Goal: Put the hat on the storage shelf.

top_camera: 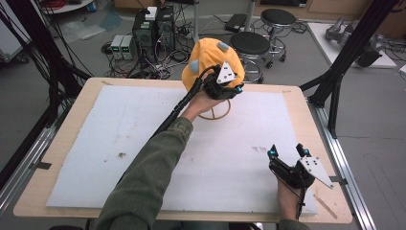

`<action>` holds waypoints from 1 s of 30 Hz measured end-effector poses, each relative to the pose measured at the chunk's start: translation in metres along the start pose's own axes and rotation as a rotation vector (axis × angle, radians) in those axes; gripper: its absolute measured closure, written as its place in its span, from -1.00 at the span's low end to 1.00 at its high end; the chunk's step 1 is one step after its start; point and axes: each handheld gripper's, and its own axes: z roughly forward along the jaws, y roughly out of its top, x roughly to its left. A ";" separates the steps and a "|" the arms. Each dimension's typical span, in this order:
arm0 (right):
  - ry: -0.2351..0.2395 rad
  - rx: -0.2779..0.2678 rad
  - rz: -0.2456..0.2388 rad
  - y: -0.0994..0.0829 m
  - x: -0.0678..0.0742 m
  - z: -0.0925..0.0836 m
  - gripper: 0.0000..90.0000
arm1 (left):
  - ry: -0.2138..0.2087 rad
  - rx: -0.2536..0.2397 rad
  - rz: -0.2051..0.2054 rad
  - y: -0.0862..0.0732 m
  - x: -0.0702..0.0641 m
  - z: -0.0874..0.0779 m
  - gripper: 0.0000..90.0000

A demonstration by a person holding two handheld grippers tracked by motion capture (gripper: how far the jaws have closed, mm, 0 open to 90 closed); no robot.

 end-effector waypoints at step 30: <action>0.011 0.014 0.020 -0.002 -0.002 0.001 -0.80 | -0.001 -0.147 -0.024 0.016 -0.008 -0.050 -0.05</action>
